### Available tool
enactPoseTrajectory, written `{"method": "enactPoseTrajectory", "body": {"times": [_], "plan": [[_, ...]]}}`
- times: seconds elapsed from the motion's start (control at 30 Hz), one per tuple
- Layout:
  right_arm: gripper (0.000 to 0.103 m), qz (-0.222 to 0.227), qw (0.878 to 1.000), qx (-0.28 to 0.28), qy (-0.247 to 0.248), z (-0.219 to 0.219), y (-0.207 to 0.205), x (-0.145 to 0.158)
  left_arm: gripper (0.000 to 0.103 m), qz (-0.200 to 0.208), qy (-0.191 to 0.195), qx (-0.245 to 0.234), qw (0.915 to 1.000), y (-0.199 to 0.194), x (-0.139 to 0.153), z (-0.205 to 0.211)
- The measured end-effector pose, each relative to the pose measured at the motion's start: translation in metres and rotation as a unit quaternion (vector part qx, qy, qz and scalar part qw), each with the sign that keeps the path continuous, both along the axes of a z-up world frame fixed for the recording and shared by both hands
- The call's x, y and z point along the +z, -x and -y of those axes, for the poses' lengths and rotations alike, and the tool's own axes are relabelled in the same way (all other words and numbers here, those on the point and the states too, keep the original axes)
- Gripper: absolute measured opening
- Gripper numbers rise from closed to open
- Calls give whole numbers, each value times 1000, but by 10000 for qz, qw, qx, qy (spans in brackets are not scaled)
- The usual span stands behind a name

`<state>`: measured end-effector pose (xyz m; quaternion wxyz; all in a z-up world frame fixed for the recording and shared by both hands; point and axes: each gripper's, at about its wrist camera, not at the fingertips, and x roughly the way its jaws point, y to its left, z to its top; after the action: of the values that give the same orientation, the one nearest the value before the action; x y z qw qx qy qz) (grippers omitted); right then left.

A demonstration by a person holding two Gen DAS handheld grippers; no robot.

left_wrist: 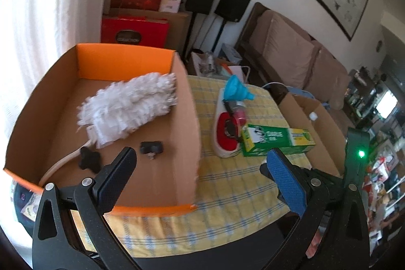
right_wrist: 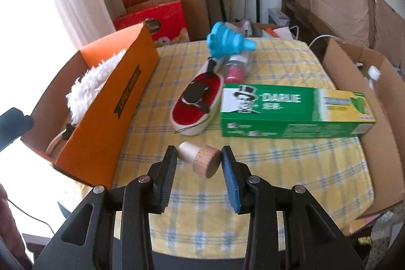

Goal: Organize objects

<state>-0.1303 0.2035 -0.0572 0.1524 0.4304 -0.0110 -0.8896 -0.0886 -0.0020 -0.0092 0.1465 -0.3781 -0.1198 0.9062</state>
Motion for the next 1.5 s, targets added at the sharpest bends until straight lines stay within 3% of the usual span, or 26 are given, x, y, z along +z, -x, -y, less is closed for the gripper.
{"method": "enactPoseTrajectory", "body": {"times": [0.3,0.53,0.57,0.6,0.77,0.97,1.13,1.2,1.33,1.5], "plan": [[36,-83,9997,-184,157,-32,-10,15,99,-16,43,-428,9991,22,15,-46],[36,-112,9989,-332,311,-53,-12,20,95,274,188,-689,9971,62,16,-80],[36,-114,9988,-341,330,-56,-13,20,91,330,195,-724,9966,68,15,-83],[36,-116,9987,-347,344,-58,-12,20,85,406,213,-756,9961,73,13,-87],[36,-106,9985,-376,390,-66,-12,20,80,684,330,-840,9936,100,4,-105],[36,-69,9983,-391,432,-76,-9,19,60,1069,596,-894,9884,130,-16,-128],[36,-72,9980,-417,464,-82,-4,19,59,1387,743,-745,9847,151,-35,-138],[36,-72,9978,-429,492,-86,-3,19,52,1468,857,-699,9830,158,-41,-142],[36,-59,9975,-442,550,-91,1,18,47,1597,1045,-636,9796,170,-53,-147],[36,4,9973,-441,592,-93,4,13,46,1758,1024,-488,9779,184,-66,-149]]}}
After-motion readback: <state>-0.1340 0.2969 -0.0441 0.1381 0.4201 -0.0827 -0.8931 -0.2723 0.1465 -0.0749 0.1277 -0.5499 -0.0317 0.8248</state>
